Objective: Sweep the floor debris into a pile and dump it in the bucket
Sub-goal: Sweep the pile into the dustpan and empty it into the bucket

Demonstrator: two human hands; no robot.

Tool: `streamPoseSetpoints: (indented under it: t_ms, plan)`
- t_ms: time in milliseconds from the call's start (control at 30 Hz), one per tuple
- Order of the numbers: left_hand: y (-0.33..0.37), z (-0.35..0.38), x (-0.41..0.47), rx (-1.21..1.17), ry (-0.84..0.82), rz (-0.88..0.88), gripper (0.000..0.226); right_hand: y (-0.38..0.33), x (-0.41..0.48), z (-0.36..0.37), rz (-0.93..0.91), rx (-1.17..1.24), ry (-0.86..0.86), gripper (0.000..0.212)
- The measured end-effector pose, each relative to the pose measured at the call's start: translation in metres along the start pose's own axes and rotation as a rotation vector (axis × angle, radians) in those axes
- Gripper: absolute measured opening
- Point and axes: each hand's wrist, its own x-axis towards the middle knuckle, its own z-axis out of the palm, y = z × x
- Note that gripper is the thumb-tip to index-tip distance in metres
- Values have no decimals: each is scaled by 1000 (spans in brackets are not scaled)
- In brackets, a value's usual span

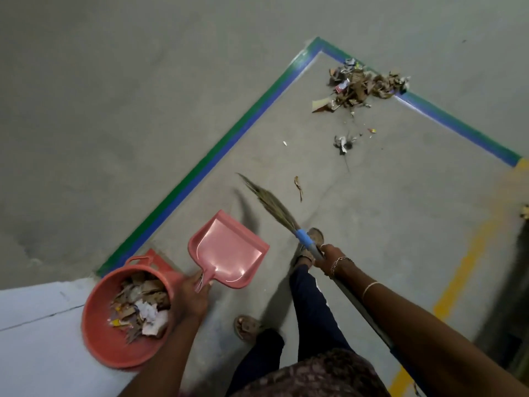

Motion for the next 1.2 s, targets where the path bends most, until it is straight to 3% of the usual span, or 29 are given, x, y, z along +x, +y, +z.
streamPoseSetpoints:
  t_ms: [133, 367, 400, 533, 667, 800, 1067, 1200]
  plan:
    - [51, 12, 13, -44, -20, 21, 14, 6, 24, -29, 30, -49, -46, 42]
    - [131, 48, 56, 4, -43, -25, 10, 63, 126, -115, 327, 199, 91, 43]
    - [143, 54, 66, 22, -47, -40, 17, 71, 139, -130, 343, 210, 107, 45]
    - [192, 82, 113, 124, -26, -29, 39, 95, 170, -193, 331, 251, 201, 43]
    - [249, 103, 148, 137, 19, -8, 43, 114, 183, -241, 301, 299, 267, 39]
    - [290, 106, 174, 101, 26, 24, 46, 82, 158, -277, 206, 365, 303, 27]
    - [321, 91, 226, 109, 46, -7, 41, 5, 192, -274, 46, 278, 49, 45]
    - [332, 87, 266, 121, 50, -67, 40, -30, 242, -272, 68, 89, -64, 37]
